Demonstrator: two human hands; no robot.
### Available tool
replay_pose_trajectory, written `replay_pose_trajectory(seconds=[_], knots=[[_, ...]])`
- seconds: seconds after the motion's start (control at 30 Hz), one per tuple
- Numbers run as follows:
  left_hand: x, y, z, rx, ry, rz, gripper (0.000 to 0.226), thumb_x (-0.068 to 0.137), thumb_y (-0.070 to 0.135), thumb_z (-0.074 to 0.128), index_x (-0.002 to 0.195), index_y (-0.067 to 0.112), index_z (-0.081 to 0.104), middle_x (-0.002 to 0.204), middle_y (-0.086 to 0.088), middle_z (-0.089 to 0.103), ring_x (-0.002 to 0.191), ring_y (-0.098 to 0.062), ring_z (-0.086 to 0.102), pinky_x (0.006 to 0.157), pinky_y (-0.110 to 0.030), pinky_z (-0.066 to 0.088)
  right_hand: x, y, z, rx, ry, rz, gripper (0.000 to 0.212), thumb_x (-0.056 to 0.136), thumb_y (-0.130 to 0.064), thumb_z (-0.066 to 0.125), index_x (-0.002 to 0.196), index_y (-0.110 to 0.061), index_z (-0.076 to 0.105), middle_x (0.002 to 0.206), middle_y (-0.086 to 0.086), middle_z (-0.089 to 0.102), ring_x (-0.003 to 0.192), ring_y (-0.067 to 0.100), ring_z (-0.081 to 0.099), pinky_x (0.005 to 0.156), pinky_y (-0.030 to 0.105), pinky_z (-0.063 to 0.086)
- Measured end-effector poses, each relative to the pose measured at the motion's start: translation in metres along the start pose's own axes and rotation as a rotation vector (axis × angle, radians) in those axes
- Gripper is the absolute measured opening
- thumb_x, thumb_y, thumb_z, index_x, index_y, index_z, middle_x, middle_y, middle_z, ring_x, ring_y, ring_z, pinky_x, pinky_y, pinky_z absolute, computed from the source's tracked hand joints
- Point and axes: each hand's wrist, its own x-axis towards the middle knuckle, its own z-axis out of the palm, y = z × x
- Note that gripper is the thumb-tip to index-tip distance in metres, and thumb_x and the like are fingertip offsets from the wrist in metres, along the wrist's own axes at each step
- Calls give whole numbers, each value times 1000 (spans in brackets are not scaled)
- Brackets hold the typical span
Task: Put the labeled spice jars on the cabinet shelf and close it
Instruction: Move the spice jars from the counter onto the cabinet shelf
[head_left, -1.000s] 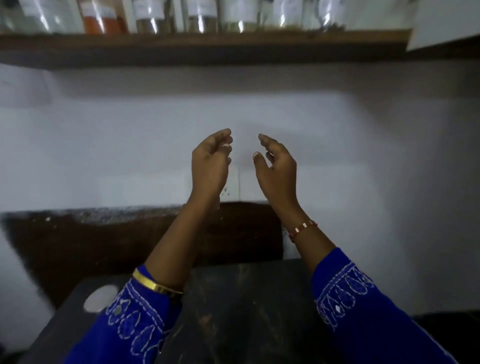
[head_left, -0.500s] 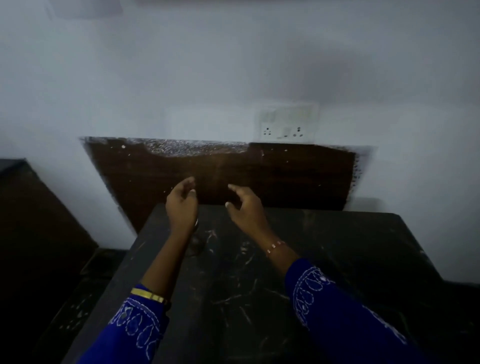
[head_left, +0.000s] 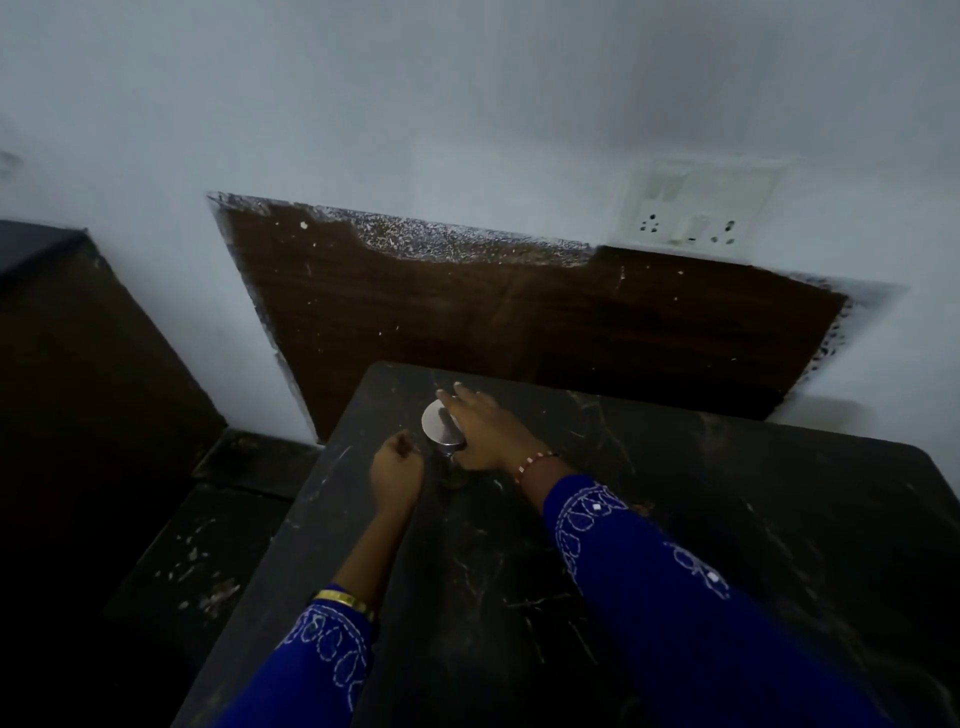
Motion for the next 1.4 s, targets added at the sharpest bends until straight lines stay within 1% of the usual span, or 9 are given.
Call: replay_pose_trajectory(seconds=[0.2, 0.33, 0.53, 0.67, 0.8, 0.97, 1.07, 1.17, 1.4], knots=[[-5, -9, 7, -46, -238, 101, 42, 85, 11, 60, 126, 15, 51, 123, -2, 60, 114, -18, 56, 100, -37, 45, 14, 2, -1, 142, -38, 100, 91, 79, -19, 69, 149, -26, 11, 151, 12, 16, 136, 35, 27, 111, 47, 34], [-11, -7, 17, 45, -361, 230, 58, 81, 15, 68, 133, 20, 42, 121, 6, 54, 116, -14, 52, 98, -30, 41, 1, 11, -3, 177, 24, 233, 77, 72, -32, 74, 138, -18, 36, 140, 12, 29, 127, 33, 40, 102, 44, 43], [-34, -5, 51, 211, -280, 499, 100, 66, 23, 81, 146, 11, 22, 152, -8, 31, 141, -21, 29, 115, -47, 29, -33, 38, -9, 596, 276, 503, 73, 68, -52, 72, 121, -10, 49, 123, 11, 52, 109, 26, 56, 71, 31, 55], [-55, 18, 69, 161, -223, 574, 89, 66, 23, 81, 139, 10, 32, 143, -6, 34, 129, -11, 35, 105, -25, 32, -64, 51, -32, 779, 345, 517, 60, 76, -52, 66, 114, -8, 51, 109, 11, 59, 91, 23, 62, 49, 22, 46], [-65, 47, 79, -13, -398, 425, 80, 64, 22, 82, 132, 19, 40, 127, 3, 38, 114, -9, 44, 97, -24, 37, -112, 71, -74, 905, 354, 489, 42, 90, -50, 49, 94, -8, 57, 75, 4, 57, 62, 13, 54, 52, 22, 42], [-82, 83, 92, -450, -647, 170, 62, 77, 22, 70, 132, 21, 42, 131, -12, 54, 114, -29, 58, 93, -50, 50, -173, 111, -86, 1122, 309, 295, 32, 94, -35, 48, 111, -11, 60, 105, 10, 61, 98, 25, 60, 89, 40, 48], [-102, 109, 107, -650, -809, 63, 64, 77, 32, 65, 133, 10, 42, 129, -20, 54, 114, -35, 57, 92, -48, 50, -201, 121, -90, 1254, 265, 205, 22, 93, -26, 49, 112, -17, 58, 112, 7, 61, 106, 24, 59, 92, 42, 47], [-130, 137, 121, -653, -829, 167, 41, 90, 32, 45, 122, 7, 51, 113, -18, 60, 100, -28, 60, 84, -37, 50, -227, 125, -100, 1267, 325, 131, 32, 92, -21, 51, 124, -20, 50, 122, 5, 58, 111, 21, 57, 86, 38, 51], [-185, 195, 144, -545, -805, 409, 58, 84, 44, 41, 126, 6, 50, 116, -18, 61, 103, -26, 60, 83, -35, 49, -287, 134, -139, 1216, 586, 5, 46, 90, -19, 57, 133, -23, 42, 104, 2, 66, 93, 18, 64, 74, 33, 52]])
